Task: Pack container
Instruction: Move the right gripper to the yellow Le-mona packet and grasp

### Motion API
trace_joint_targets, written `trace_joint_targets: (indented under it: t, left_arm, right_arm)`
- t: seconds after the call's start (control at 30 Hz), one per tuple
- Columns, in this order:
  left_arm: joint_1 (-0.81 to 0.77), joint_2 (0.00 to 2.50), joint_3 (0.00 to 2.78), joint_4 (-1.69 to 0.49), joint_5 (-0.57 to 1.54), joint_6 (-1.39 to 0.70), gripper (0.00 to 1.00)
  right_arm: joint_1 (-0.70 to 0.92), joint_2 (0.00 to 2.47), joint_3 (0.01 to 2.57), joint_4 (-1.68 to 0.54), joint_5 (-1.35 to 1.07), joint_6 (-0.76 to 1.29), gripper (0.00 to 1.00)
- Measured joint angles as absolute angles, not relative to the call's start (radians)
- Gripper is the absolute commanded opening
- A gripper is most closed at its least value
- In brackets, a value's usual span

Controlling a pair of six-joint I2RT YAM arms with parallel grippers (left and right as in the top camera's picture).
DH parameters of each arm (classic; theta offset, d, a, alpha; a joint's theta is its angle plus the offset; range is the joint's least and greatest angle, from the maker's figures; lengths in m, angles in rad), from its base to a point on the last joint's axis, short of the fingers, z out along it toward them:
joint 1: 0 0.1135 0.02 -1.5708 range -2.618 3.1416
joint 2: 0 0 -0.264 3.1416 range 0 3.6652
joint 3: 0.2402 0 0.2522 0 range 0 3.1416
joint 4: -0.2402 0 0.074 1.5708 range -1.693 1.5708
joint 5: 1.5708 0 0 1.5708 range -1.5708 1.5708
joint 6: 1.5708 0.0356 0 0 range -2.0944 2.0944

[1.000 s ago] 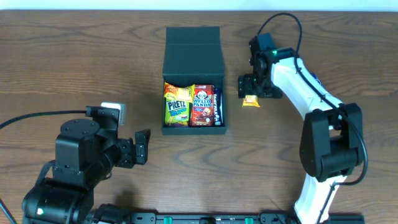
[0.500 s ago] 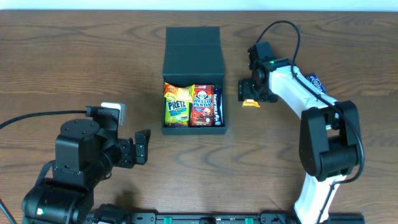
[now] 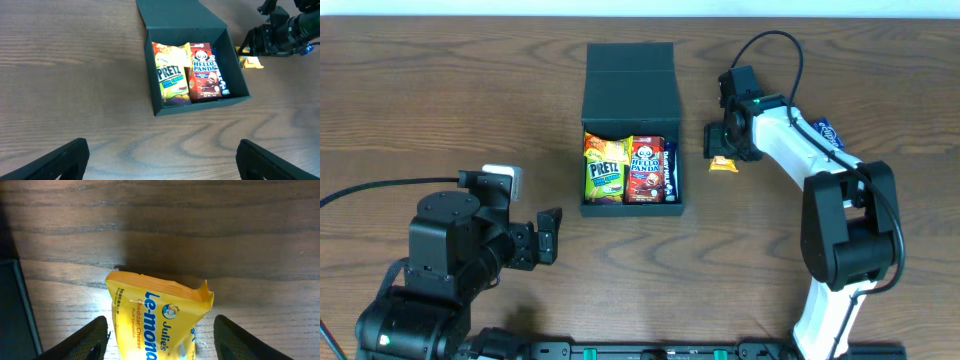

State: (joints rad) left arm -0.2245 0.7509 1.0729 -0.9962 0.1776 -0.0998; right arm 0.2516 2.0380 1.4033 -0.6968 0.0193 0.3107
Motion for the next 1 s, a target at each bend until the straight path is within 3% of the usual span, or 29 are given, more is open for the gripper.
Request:
trace_joint_targets:
  t: [0.6,0.77,1.0]
  left_arm:
    - [-0.224,0.751,1.073,-0.996,0.178,-0.100,0.95]
    - [-0.224,0.751,1.073,-0.996,0.177,-0.100,0.95]
    - [-0.224,0.751,1.073,-0.996,0.178,-0.100,0.95]
  right_arm:
    - [0.252,2.071,1.403,-0.694,0.019,0.303,0.67]
    - [0.252,2.071,1.403,-0.690,0.019,0.288,0.51]
    - [0.252,2.071,1.403,-0.690,0.020,0.281,0.41]
